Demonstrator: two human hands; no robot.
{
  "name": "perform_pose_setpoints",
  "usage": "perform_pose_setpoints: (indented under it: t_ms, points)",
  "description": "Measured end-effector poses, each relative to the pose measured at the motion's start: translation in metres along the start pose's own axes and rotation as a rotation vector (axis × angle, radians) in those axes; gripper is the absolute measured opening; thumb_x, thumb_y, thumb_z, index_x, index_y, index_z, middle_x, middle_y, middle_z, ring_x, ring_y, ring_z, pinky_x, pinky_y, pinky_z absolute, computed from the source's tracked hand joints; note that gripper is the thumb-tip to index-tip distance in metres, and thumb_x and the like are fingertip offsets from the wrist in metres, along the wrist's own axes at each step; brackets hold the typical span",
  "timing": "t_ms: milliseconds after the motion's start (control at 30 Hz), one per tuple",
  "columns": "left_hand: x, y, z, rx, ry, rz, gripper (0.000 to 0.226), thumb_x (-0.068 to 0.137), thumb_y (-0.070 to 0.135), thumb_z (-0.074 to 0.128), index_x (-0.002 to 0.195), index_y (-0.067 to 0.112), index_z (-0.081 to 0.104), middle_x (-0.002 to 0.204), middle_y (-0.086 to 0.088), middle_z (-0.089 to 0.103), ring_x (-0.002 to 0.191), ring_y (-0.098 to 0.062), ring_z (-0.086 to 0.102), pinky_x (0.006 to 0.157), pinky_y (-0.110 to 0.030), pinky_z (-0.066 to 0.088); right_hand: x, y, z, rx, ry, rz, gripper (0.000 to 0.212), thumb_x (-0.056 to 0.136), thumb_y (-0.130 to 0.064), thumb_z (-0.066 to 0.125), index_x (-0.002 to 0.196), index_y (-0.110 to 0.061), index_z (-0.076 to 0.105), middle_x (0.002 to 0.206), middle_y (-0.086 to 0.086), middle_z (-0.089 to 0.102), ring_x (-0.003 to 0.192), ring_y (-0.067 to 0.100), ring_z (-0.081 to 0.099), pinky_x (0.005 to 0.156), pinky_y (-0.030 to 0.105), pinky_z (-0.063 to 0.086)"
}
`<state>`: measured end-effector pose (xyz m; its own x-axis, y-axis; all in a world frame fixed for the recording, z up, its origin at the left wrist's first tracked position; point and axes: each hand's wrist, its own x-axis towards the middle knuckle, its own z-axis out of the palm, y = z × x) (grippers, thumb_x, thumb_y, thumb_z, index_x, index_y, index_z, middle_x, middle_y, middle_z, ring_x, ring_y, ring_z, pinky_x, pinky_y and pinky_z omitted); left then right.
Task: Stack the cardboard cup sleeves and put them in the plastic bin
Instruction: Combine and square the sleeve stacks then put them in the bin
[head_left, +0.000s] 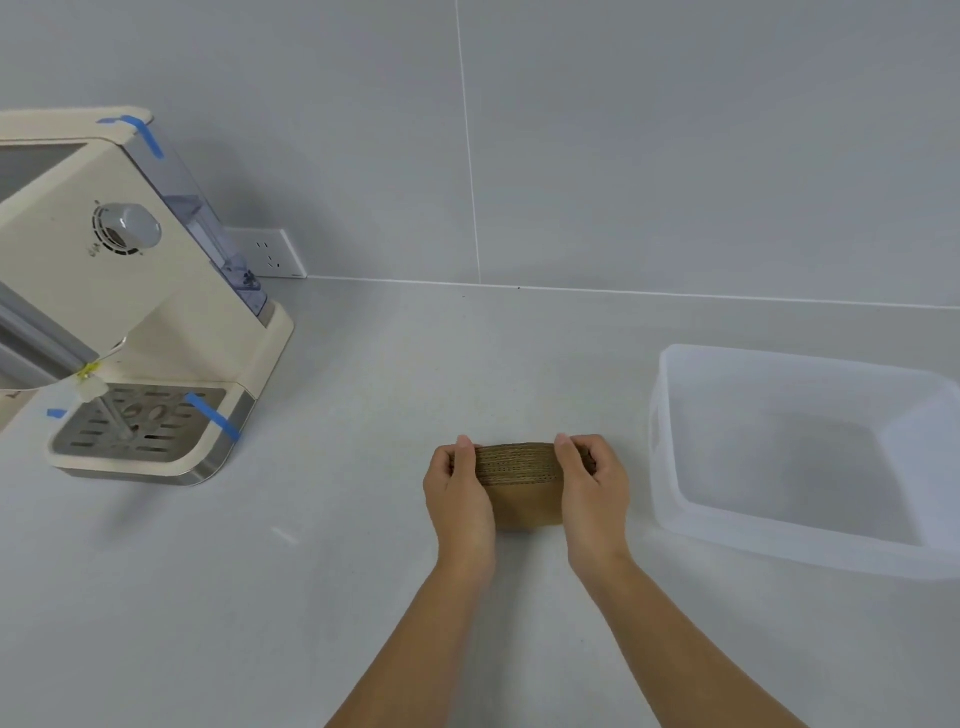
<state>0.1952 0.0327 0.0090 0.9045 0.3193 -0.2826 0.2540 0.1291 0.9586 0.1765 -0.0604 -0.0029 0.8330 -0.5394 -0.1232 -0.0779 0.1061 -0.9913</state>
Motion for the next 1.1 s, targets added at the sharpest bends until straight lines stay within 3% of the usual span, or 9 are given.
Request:
perform_pose_setpoints:
  t_ms: [133, 333, 433, 500, 600, 700, 800, 933, 1100]
  points:
    - [-0.005, 0.004, -0.008, -0.051, -0.005, 0.174, 0.031, 0.094, 0.028, 0.046, 0.067, 0.022, 0.06, 0.063, 0.016, 0.06, 0.058, 0.009, 0.053, 0.052, -0.004, 0.039, -0.007, -0.006, -0.007, 0.054, -0.08, -0.093, 0.018, 0.084, -0.035, 0.055, 0.1, -0.041, 0.062, 0.079, -0.025, 0.061, 0.08, -0.006, 0.057, 0.07, 0.004, 0.043]
    - [-0.009, -0.025, -0.027, 0.022, -0.18, 0.198, 0.017, 0.092, 0.016, 0.05, 0.093, 0.019, 0.067, 0.096, 0.012, 0.07, 0.091, 0.004, 0.061, 0.071, -0.006, 0.044, -0.021, 0.018, -0.013, 0.016, -0.079, -0.063, 0.031, 0.088, -0.034, 0.055, 0.118, -0.043, 0.054, 0.097, -0.019, 0.066, 0.094, -0.006, 0.058, 0.078, 0.006, 0.044]
    - [-0.003, -0.022, -0.023, 0.039, -0.168, 0.14, 0.025, 0.094, 0.024, 0.046, 0.079, 0.017, 0.065, 0.073, 0.021, 0.067, 0.071, 0.008, 0.057, 0.06, -0.004, 0.041, -0.013, 0.013, -0.006, 0.011, -0.035, -0.004, 0.011, 0.089, -0.023, 0.055, 0.086, -0.029, 0.064, 0.08, -0.014, 0.062, 0.076, -0.004, 0.055, 0.071, 0.017, 0.043]
    - [-0.003, -0.016, -0.021, 0.015, -0.147, 0.142, 0.03, 0.094, 0.023, 0.046, 0.07, 0.018, 0.061, 0.062, 0.018, 0.062, 0.063, 0.002, 0.053, 0.055, -0.006, 0.039, -0.013, 0.006, 0.0, 0.027, -0.011, -0.01, 0.017, 0.088, -0.018, 0.055, 0.072, -0.022, 0.06, 0.068, -0.011, 0.057, 0.064, -0.002, 0.051, 0.068, 0.024, 0.038]
    - [-0.008, -0.005, -0.026, -0.09, -0.122, 0.283, 0.029, 0.09, 0.021, 0.047, 0.066, 0.024, 0.063, 0.065, 0.013, 0.065, 0.068, -0.003, 0.058, 0.059, -0.011, 0.044, -0.02, -0.007, -0.002, 0.141, -0.062, -0.145, 0.007, 0.085, -0.022, 0.057, 0.082, -0.023, 0.064, 0.072, -0.013, 0.065, 0.071, -0.001, 0.057, 0.067, 0.016, 0.044]
    - [-0.008, -0.006, -0.03, -0.111, -0.135, 0.311, 0.026, 0.089, 0.021, 0.047, 0.069, 0.023, 0.064, 0.07, 0.01, 0.067, 0.072, -0.006, 0.061, 0.063, -0.014, 0.047, -0.022, -0.006, -0.01, 0.193, -0.117, -0.195, 0.015, 0.086, -0.022, 0.056, 0.1, -0.021, 0.062, 0.083, -0.007, 0.071, 0.083, 0.007, 0.064, 0.072, 0.013, 0.047]
    - [-0.007, -0.021, -0.03, -0.01, -0.121, 0.206, 0.028, 0.094, 0.015, 0.046, 0.071, 0.016, 0.062, 0.067, 0.012, 0.062, 0.068, -0.002, 0.056, 0.064, -0.019, 0.043, -0.026, 0.009, -0.009, 0.061, -0.064, -0.093, 0.013, 0.09, -0.013, 0.054, 0.086, -0.021, 0.064, 0.079, -0.008, 0.066, 0.079, 0.007, 0.059, 0.071, 0.016, 0.044]
    - [-0.006, -0.025, -0.029, 0.008, -0.123, 0.166, 0.028, 0.094, 0.017, 0.045, 0.069, 0.014, 0.058, 0.063, 0.014, 0.058, 0.063, -0.001, 0.052, 0.06, -0.014, 0.041, -0.027, 0.013, -0.006, 0.035, -0.036, -0.073, 0.021, 0.089, -0.017, 0.054, 0.07, -0.02, 0.06, 0.063, -0.017, 0.058, 0.064, 0.001, 0.051, 0.059, 0.009, 0.039]
    - [-0.005, -0.023, -0.029, -0.009, -0.172, 0.209, 0.027, 0.091, 0.025, 0.045, 0.069, 0.018, 0.058, 0.066, 0.013, 0.059, 0.066, -0.003, 0.053, 0.06, -0.013, 0.042, -0.026, 0.013, -0.008, 0.061, -0.031, -0.136, 0.019, 0.085, -0.025, 0.051, 0.069, -0.02, 0.059, 0.062, -0.016, 0.057, 0.062, -0.001, 0.05, 0.058, 0.007, 0.038]
